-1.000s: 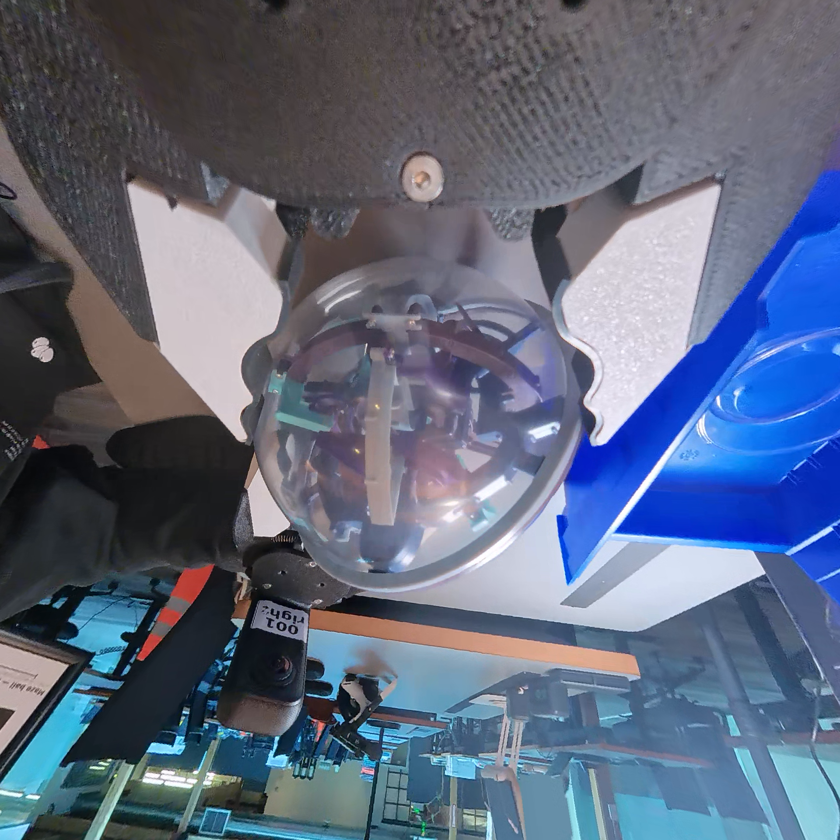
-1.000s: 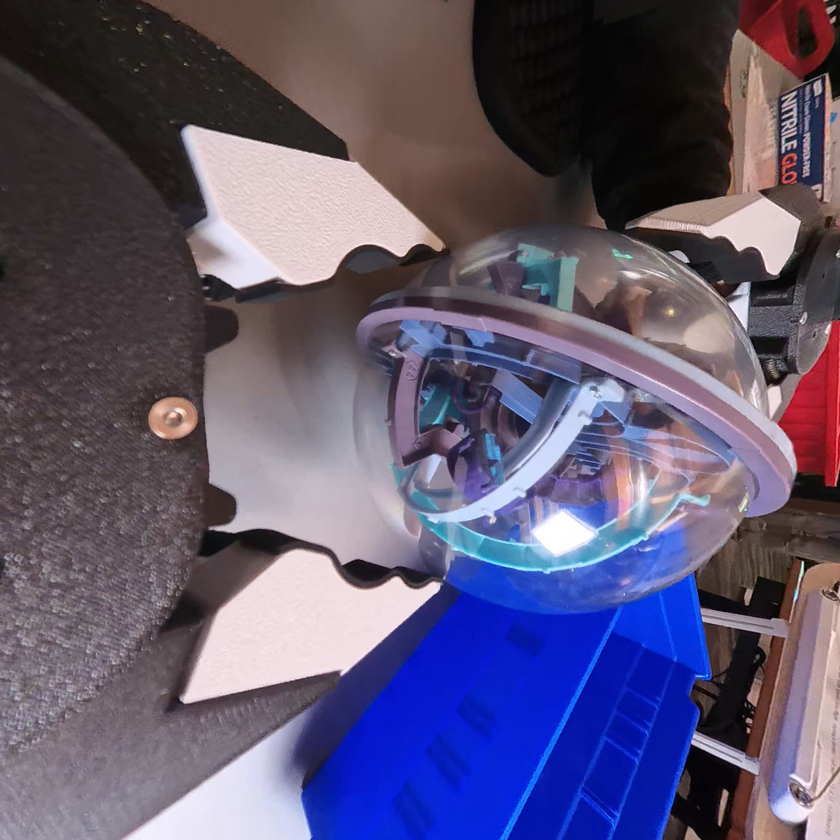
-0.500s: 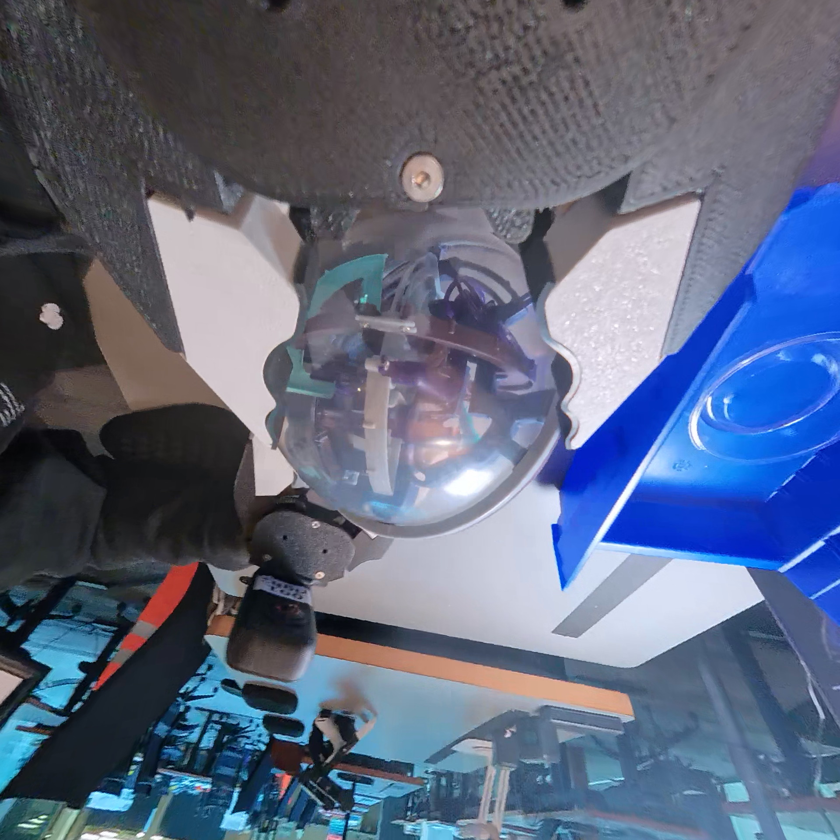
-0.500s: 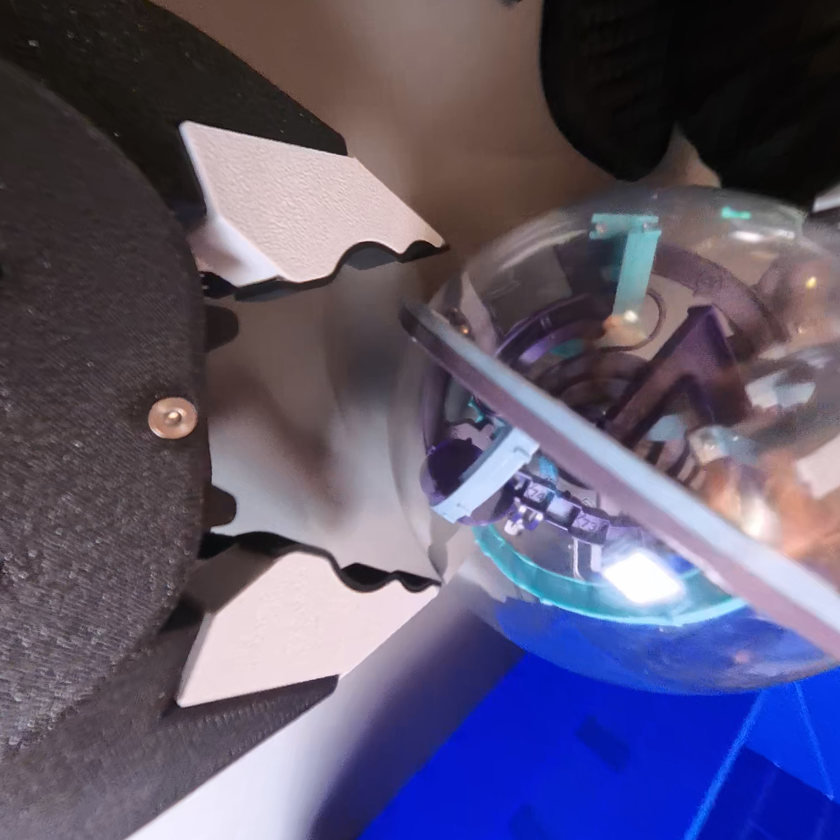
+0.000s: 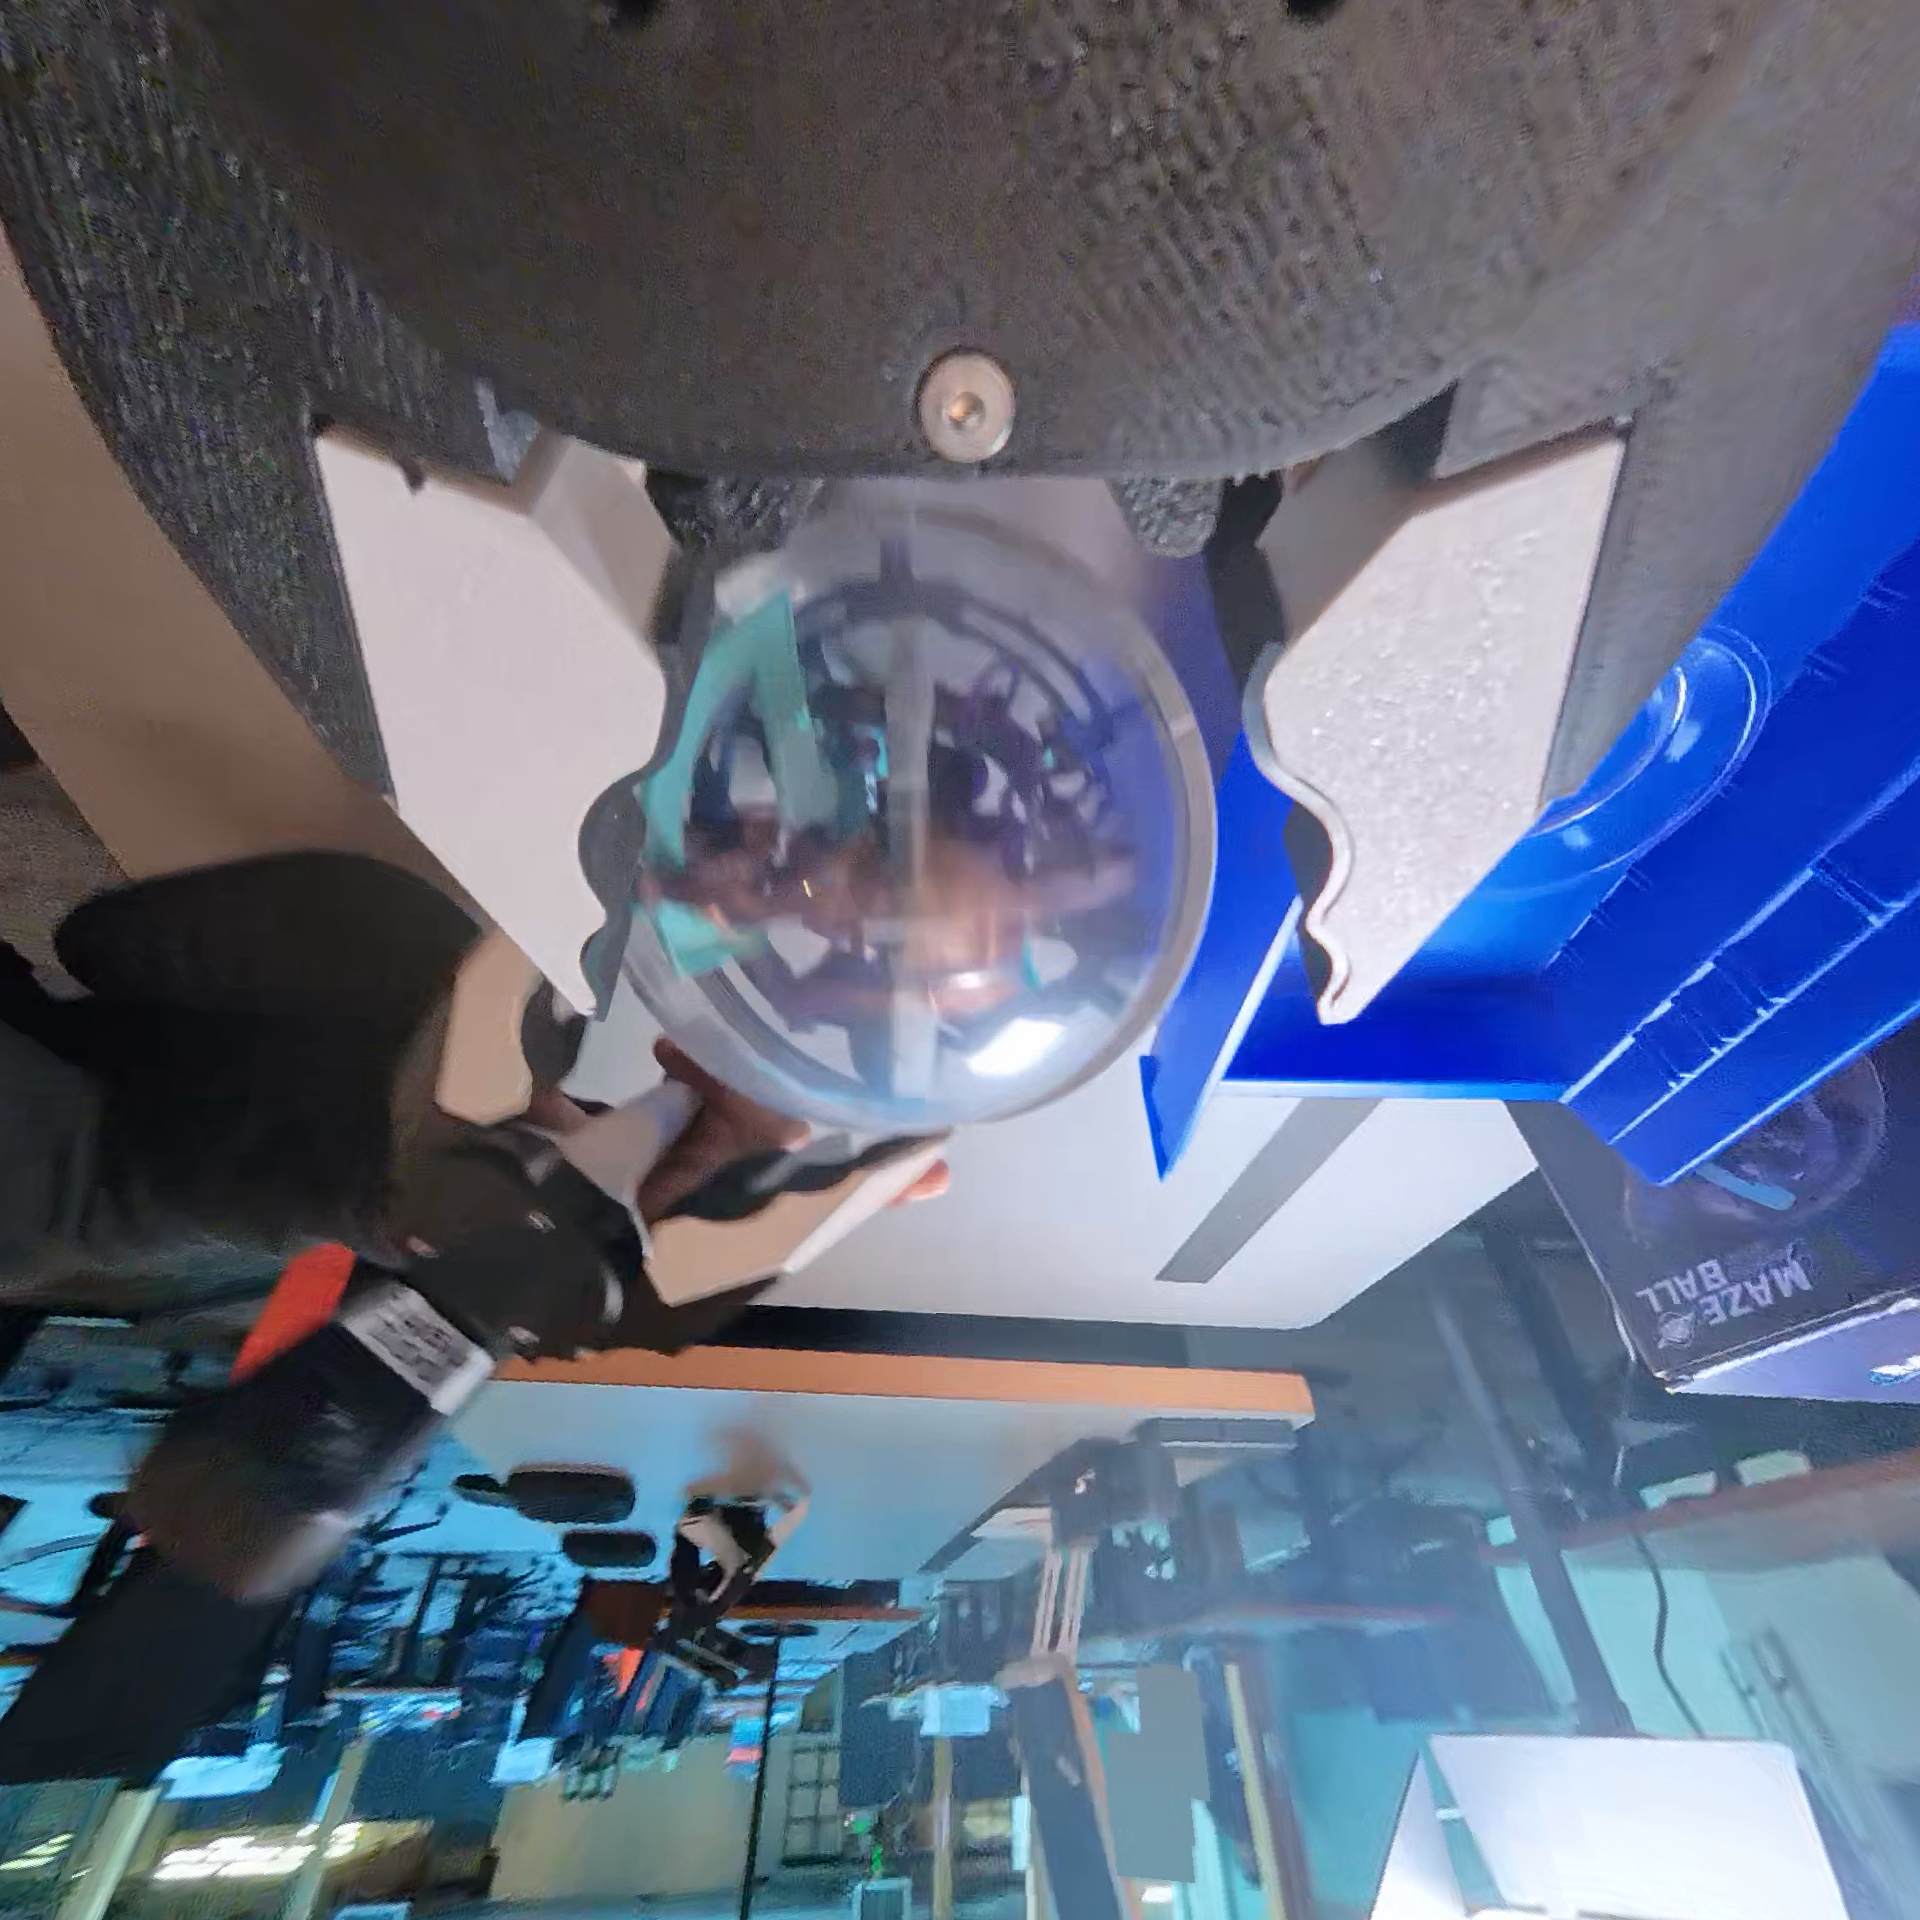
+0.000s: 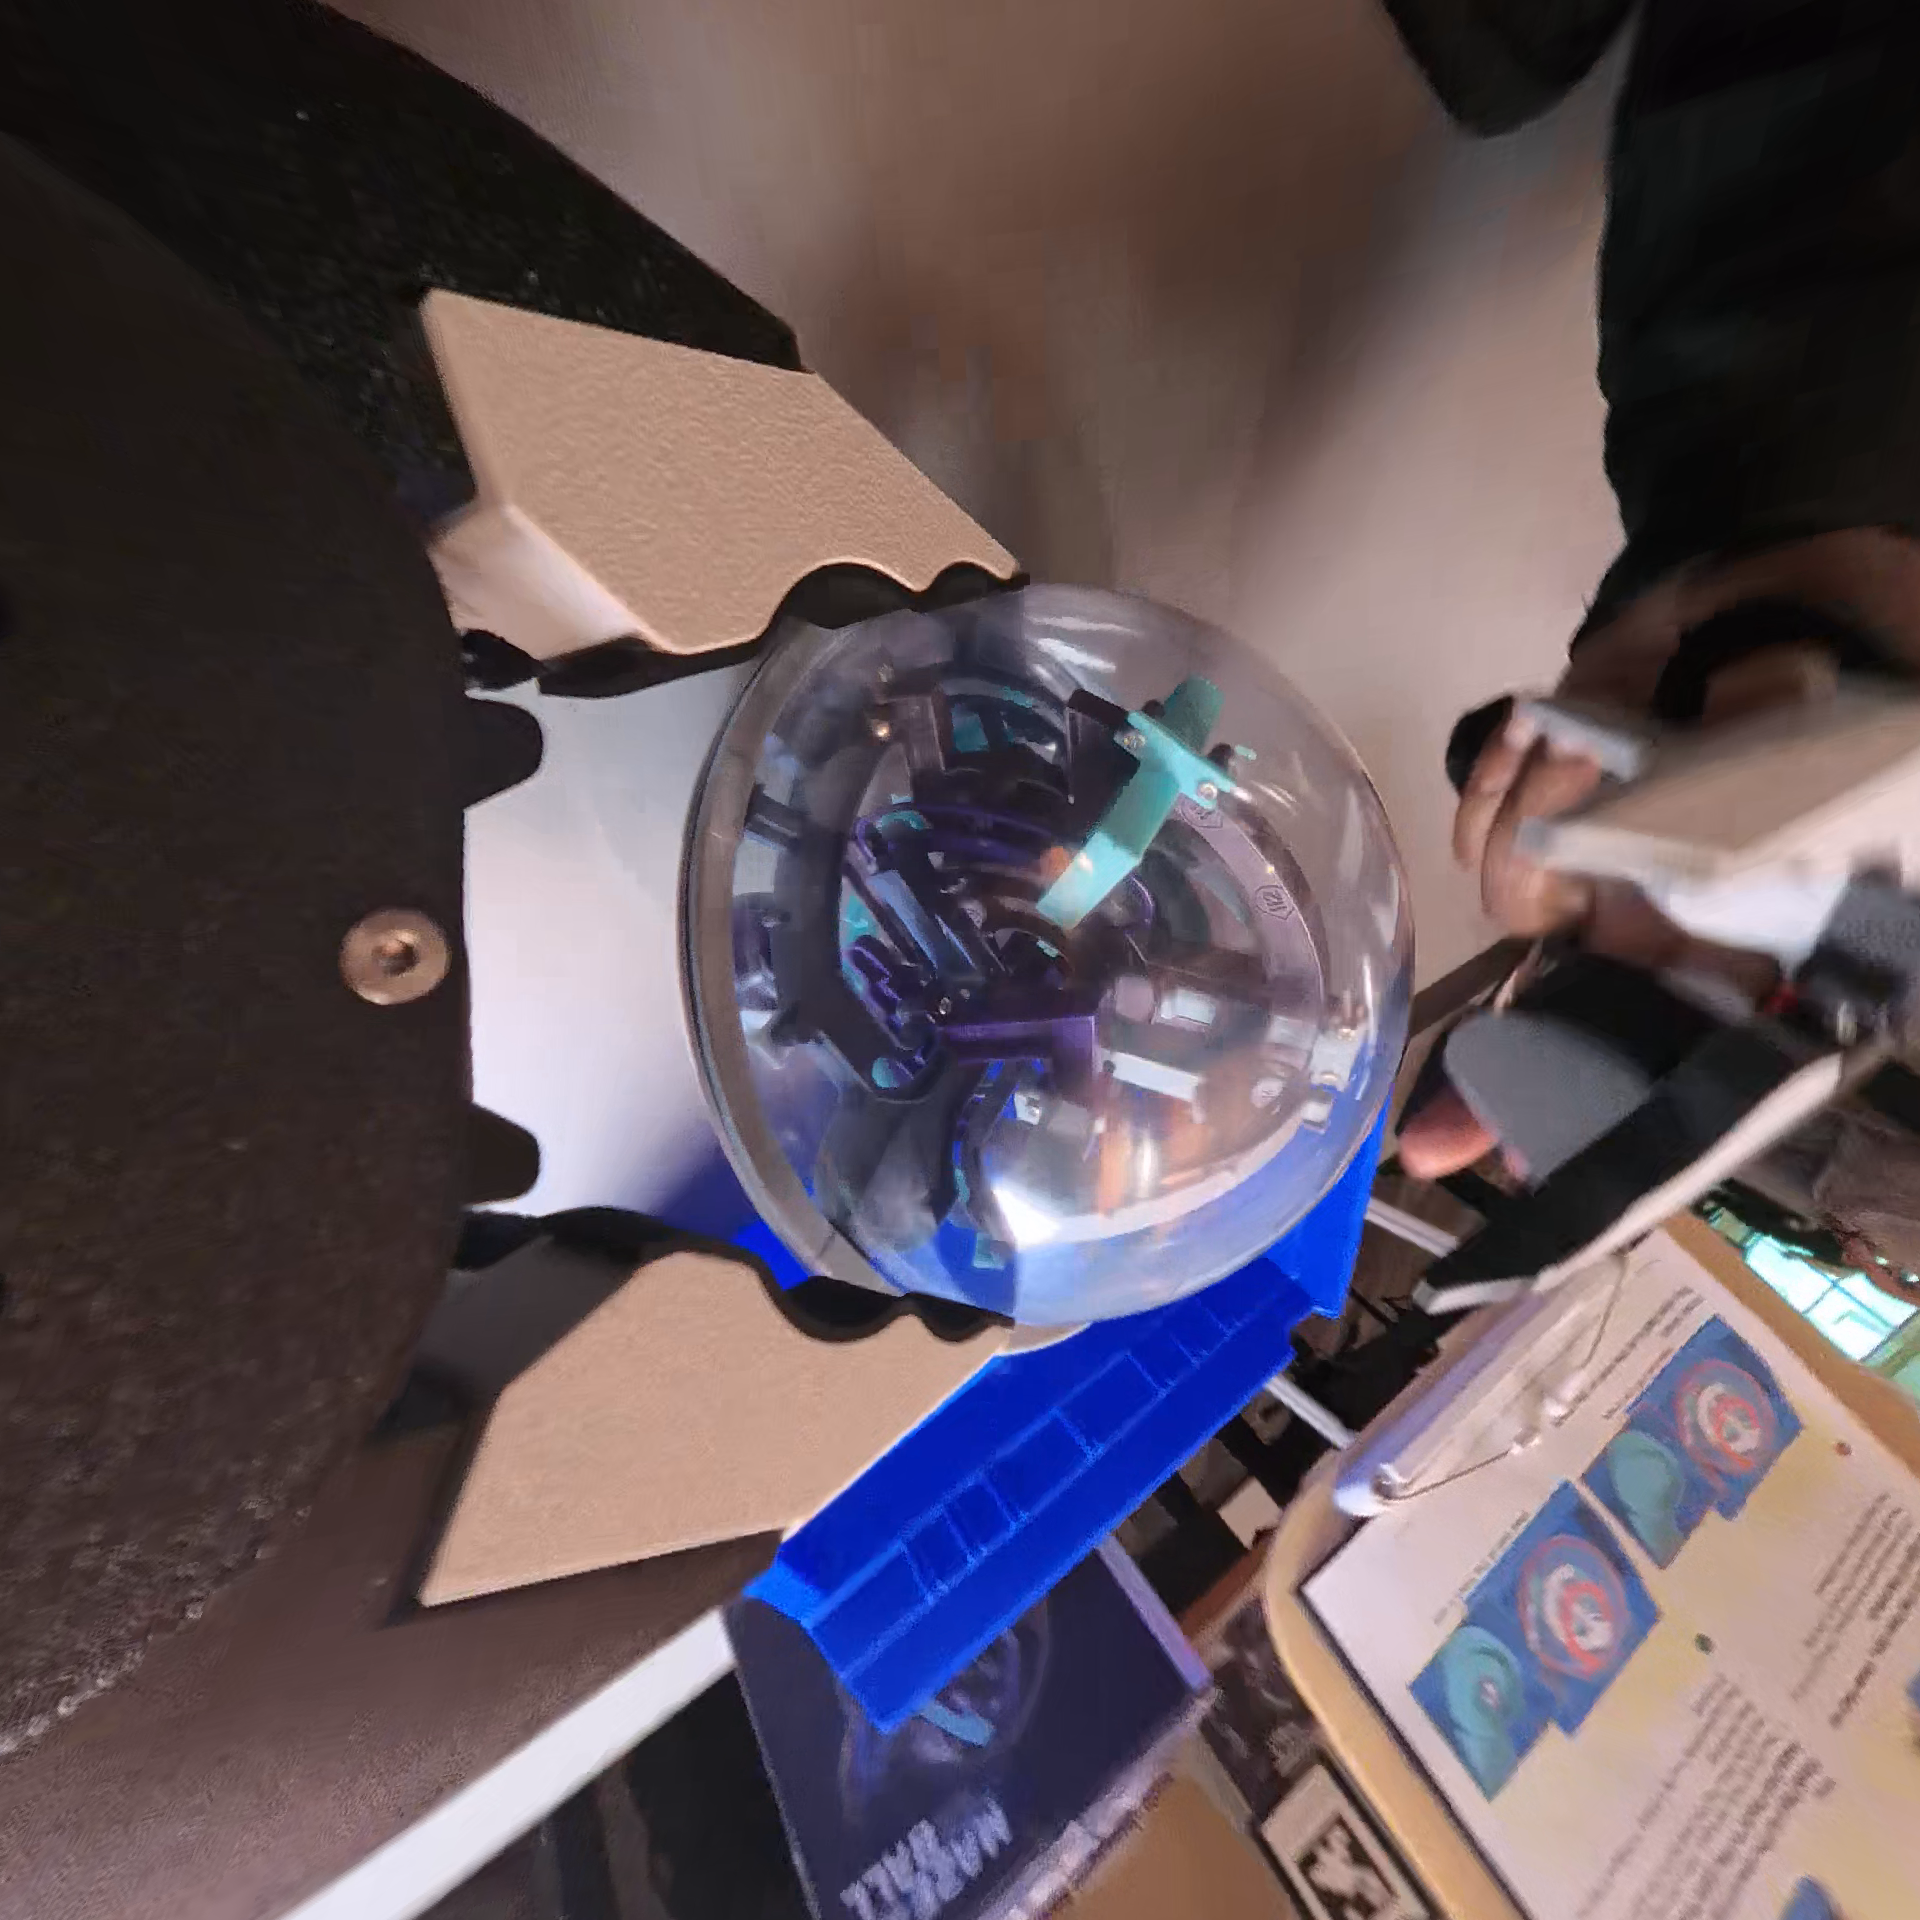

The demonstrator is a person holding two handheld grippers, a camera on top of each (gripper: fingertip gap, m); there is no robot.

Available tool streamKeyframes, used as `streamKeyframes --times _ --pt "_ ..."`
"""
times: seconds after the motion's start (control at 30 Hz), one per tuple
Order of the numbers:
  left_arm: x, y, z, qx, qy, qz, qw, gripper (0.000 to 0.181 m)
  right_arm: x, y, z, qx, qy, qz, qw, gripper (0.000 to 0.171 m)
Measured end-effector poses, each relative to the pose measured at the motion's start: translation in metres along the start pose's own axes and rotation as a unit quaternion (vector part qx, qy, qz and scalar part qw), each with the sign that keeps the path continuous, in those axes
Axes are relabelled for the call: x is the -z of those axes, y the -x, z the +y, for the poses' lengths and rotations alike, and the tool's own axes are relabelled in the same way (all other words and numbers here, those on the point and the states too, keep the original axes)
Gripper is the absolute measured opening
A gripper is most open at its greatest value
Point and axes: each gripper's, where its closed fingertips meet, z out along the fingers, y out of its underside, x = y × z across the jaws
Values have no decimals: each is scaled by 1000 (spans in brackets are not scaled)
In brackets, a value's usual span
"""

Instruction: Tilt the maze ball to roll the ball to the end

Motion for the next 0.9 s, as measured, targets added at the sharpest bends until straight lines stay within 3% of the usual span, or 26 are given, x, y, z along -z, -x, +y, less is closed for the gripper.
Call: streamKeyframes --times 0.1,0.2,0.37,0.9 --pt "16 -5 35 15 7 20 1000 135 1 -10 5 -72 -18 0 997 128" --pt "2 -12 78 11 42 23 999 140 -4 -15 8 -150 -34 -11 988 127" --pt "-10 -2 76 33 42 17 998 140 -4 -13 19 -231 -41 -17 972 124" --pt "10 -9 71 54 22 50 997 139 -8 13 23 -195 -24 -50 979 122"
